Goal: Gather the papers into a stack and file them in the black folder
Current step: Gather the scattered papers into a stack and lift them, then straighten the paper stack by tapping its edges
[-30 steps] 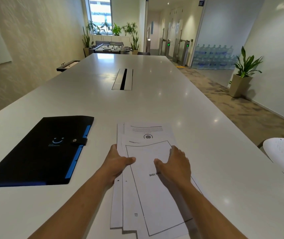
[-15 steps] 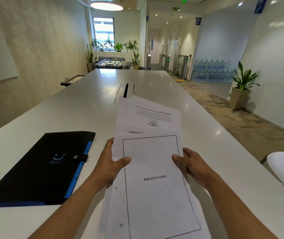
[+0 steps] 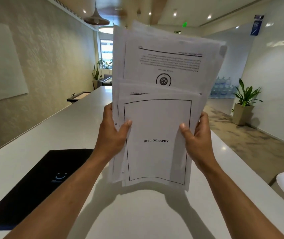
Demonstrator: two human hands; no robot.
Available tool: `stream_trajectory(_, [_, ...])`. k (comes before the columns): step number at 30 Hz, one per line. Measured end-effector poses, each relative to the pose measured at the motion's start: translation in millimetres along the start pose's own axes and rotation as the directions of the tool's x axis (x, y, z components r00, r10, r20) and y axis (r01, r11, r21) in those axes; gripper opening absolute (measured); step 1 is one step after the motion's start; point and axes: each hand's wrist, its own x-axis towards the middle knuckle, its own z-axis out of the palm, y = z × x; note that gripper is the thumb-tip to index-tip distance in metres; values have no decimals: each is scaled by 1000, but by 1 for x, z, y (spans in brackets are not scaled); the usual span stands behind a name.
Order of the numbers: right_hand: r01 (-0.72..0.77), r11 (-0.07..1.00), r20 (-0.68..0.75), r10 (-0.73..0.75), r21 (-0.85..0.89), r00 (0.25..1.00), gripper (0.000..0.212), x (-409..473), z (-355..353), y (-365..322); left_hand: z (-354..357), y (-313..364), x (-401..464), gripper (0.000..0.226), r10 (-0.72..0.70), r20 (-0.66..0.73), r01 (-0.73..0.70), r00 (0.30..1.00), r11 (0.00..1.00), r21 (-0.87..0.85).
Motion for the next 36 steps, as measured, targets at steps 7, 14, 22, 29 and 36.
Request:
stream_trajectory(7, [-134,987,44,139,-90,989,63,-32,8,37,14,-37,-37,62,-149,-40,148,988,988,-36])
stream_trajectory(14, [-198,978,26,200,-63,979,66,-47,12,59,22,-55,-52,63,-253,-88,245,964,965,-88])
stream_trajectory(22, [-262,964,-40,263,38,964,51,-44,19,66,25,-55,-47,44,-392,-107,359,914,902,-239])
stream_trajectory(29, [-336,941,-19,336,30,942,49,-50,29,71,34,-56,-52,41,-464,-46,437,885,860,-266])
stream_trajectory(36, [-407,912,-85,410,47,908,45,-57,32,71,37,-47,-52,12,-528,7,508,850,815,-277])
